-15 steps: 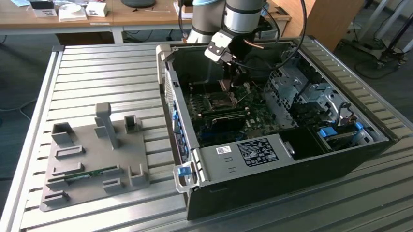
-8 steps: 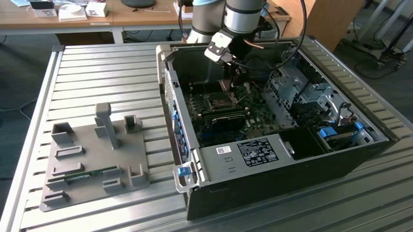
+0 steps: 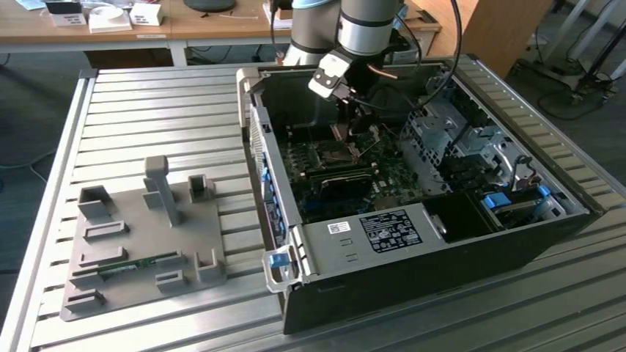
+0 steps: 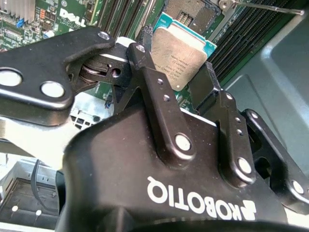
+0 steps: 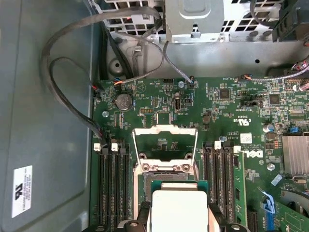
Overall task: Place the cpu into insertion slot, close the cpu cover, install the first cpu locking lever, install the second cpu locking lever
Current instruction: 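Place the cpu into insertion slot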
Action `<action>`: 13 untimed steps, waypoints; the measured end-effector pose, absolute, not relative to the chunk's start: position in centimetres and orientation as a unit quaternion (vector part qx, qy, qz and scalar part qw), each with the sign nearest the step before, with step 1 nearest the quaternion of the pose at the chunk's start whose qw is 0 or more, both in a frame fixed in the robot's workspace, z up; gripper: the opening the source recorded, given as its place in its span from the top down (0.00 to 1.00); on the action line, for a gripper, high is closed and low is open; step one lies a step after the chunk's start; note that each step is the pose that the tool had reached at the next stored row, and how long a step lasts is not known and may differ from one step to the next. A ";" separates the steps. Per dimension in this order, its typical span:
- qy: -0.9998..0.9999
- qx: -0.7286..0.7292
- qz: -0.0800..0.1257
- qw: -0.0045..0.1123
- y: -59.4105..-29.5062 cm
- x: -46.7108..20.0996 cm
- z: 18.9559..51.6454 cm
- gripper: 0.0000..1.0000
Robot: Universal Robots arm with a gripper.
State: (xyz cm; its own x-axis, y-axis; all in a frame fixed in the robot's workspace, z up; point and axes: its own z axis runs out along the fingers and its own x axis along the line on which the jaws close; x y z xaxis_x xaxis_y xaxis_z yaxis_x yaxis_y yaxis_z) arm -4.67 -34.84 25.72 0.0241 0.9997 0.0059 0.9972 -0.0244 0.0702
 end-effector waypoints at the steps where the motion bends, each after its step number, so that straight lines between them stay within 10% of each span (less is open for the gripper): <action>1: 0.698 0.715 0.027 0.023 -34.8 -4.8 25.6 0.46; 13: 0.698 0.715 0.027 0.023 -34.8 -5.2 24.7 0.46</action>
